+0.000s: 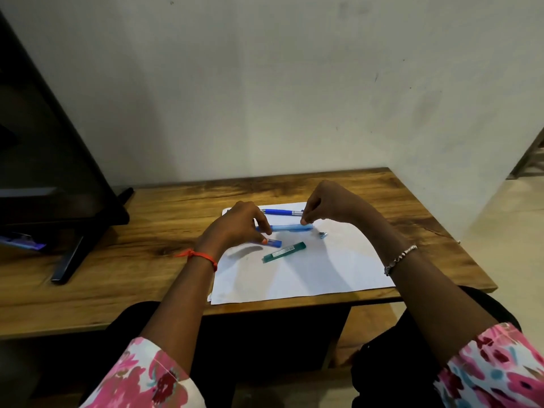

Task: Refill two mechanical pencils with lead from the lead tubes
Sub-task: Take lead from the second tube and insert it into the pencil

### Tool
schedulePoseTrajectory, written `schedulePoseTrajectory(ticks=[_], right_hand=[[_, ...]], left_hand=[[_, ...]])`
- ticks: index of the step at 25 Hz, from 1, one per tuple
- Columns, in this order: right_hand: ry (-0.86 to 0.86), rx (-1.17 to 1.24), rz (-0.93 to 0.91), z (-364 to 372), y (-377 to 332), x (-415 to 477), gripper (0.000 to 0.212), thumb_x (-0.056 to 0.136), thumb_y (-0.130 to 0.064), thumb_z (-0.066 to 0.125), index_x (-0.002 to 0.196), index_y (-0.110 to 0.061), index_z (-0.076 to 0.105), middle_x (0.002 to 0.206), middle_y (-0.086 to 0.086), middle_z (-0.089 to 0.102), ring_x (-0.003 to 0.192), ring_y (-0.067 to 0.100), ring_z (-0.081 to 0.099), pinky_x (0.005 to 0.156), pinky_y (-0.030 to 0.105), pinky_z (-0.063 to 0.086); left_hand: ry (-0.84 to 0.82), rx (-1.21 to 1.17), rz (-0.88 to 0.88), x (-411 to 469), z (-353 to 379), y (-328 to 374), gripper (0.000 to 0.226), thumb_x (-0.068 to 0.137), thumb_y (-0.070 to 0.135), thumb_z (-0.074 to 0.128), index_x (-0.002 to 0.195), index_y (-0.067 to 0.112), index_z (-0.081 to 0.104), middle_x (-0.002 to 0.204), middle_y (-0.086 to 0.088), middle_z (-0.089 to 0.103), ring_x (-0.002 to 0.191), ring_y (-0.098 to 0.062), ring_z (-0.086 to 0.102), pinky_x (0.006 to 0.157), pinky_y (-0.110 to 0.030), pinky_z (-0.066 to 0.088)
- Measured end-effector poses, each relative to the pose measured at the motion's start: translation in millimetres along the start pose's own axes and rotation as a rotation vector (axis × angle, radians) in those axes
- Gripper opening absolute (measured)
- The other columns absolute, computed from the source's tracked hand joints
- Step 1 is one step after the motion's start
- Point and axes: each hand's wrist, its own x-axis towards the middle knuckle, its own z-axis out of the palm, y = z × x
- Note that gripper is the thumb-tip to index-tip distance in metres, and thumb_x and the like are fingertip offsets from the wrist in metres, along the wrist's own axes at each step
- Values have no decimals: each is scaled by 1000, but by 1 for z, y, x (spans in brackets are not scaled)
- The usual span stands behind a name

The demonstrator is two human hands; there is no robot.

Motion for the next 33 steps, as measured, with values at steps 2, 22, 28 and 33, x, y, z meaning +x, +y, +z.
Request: schedulePoseTrajectory(ticks=[2,22,28,33], right_hand=[[5,6,0,0,0,0,20,76,-5,72,93,4,72,58,-6,56,55,8,48,40,2,34],[310,649,-67,9,-9,16,20,83,-11,66,86,7,72,58,8,64,46,11,54,46,20,45],[485,995,9,-1,-6,19,15,84,-9,63,73,1,67,60,10,60,49,18,54,47,21,45],[131,1305,293,2,-6,13,18,83,-3,44,71,1,57,70,16,59,52,18,56,45,19,48]], left_hand=[[-23,33,4,1,3,0,21,72,18,75,93,15,72,99,0,53,89,-15,47,60,-16,35],[232,-1013,-78,-7,-5,38,19,85,6,59,101,-2,65,77,-7,67,55,-9,69,54,-23,58],[238,-1083,-119,-8,-5,37,20,84,7,61,101,-3,66,78,-7,68,56,-10,69,51,-22,57],[326,-931,-100,-7,-6,35,20,83,16,64,102,11,69,73,7,66,51,2,58,51,-15,46]])
